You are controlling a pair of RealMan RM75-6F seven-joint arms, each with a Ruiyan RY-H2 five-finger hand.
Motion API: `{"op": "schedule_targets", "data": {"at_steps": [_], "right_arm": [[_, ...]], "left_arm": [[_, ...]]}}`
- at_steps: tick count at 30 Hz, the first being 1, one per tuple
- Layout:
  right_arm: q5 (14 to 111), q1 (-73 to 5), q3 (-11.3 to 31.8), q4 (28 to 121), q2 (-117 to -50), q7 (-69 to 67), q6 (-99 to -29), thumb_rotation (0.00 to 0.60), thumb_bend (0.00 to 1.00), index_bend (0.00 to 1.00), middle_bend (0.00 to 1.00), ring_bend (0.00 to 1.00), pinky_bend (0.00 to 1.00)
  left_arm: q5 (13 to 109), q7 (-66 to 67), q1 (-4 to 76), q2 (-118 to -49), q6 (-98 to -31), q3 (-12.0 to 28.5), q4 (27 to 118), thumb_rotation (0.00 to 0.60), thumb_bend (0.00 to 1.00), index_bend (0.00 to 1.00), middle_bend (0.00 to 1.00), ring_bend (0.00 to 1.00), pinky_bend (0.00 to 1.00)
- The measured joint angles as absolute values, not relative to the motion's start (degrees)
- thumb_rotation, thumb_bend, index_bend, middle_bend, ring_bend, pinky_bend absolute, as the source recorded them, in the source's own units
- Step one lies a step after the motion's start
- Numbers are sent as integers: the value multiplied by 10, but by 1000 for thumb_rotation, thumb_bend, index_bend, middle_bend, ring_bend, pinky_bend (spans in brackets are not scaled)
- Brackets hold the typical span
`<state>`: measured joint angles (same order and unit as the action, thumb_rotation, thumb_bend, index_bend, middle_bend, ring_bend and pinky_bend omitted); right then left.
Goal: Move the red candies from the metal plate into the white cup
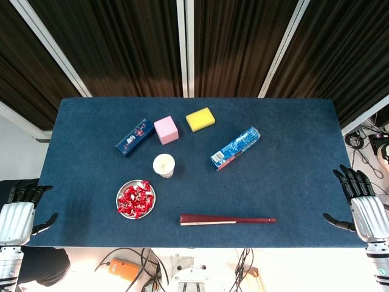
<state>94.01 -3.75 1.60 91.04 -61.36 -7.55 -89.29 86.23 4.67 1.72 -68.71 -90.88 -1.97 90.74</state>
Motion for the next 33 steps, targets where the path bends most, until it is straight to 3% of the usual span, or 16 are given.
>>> {"op": "schedule_targets", "data": {"at_steps": [8,11,16,19,27,33], "right_arm": [[937,-41,22,924,-600,-69,-893,600,120,0,0,0,0],[938,-41,24,925,-599,-70,-897,600,120,0,0,0,0],[937,-44,27,928,-597,-65,-897,600,119,0,0,0,0],[935,-45,27,930,-597,-59,-894,600,120,0,0,0,0],[920,-46,30,930,-597,-55,-886,600,120,0,0,0,0],[912,-47,32,924,-601,-58,-880,600,119,0,0,0,0]], "left_arm": [[885,70,31,-682,-896,-15,925,600,143,251,284,172,60],[903,79,44,-682,-887,-12,934,600,152,251,353,244,117],[941,98,84,-692,-844,-9,946,600,180,314,619,526,533],[950,110,113,-704,-798,-8,951,600,189,322,725,621,656],[916,177,184,-767,-661,1,949,600,192,326,845,750,712],[866,216,204,-807,-626,5,939,600,193,358,863,769,716]]}}
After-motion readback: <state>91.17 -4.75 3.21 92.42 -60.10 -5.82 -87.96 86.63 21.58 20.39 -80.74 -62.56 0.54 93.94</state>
